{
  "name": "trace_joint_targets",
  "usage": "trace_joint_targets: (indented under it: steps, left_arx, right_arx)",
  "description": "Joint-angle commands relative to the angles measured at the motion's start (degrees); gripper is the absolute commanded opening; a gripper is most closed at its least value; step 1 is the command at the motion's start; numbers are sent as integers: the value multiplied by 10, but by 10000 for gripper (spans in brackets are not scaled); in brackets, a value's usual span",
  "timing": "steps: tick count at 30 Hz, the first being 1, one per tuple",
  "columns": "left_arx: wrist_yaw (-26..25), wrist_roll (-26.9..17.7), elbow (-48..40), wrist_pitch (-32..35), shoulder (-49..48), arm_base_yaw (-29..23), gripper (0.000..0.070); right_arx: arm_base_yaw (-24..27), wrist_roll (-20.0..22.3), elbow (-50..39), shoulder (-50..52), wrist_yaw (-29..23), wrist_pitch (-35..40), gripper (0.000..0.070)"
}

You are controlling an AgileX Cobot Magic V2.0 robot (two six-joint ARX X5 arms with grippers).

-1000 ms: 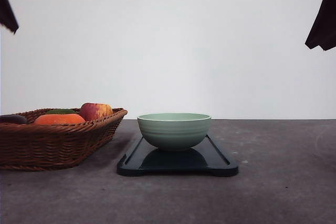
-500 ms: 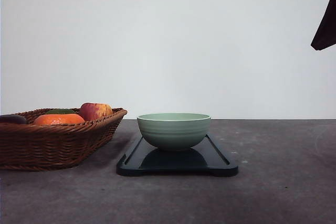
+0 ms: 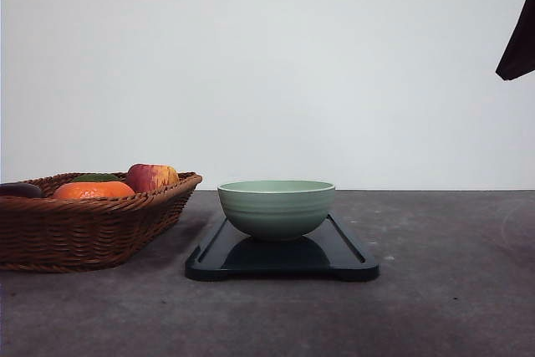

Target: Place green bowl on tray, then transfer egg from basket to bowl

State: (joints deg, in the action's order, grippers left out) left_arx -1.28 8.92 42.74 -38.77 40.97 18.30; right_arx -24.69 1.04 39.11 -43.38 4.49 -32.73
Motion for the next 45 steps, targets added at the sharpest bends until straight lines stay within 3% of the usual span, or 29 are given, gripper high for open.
trace_joint_targets:
  steps: [1, 9, 14, 20, 26, 45]
  left_arx:
    - [5, -9, -20, 30, -14, -16, 0]
    - [5, -5, -217, 234, -151, -124, 0]
    - [5, -5, -328, 317, -252, -155, 0]
    - [5, -5, -410, 325, -347, -167, 0]
    - [5, -13, -420, 287, -410, -173, 0]
    - [5, -11, -420, 310, -407, -174, 0]
  right_arx:
    - [-3, -6, 3, -3, 0, 5, 15]
    - [-3, -6, 3, -3, 0, 5, 15]
    - [-3, -6, 3, -3, 0, 5, 15]
    - [-3, -6, 3, -3, 0, 5, 15]
    - [-3, -6, 3, -3, 0, 5, 15]
    - [-3, -6, 3, -3, 0, 5, 15]
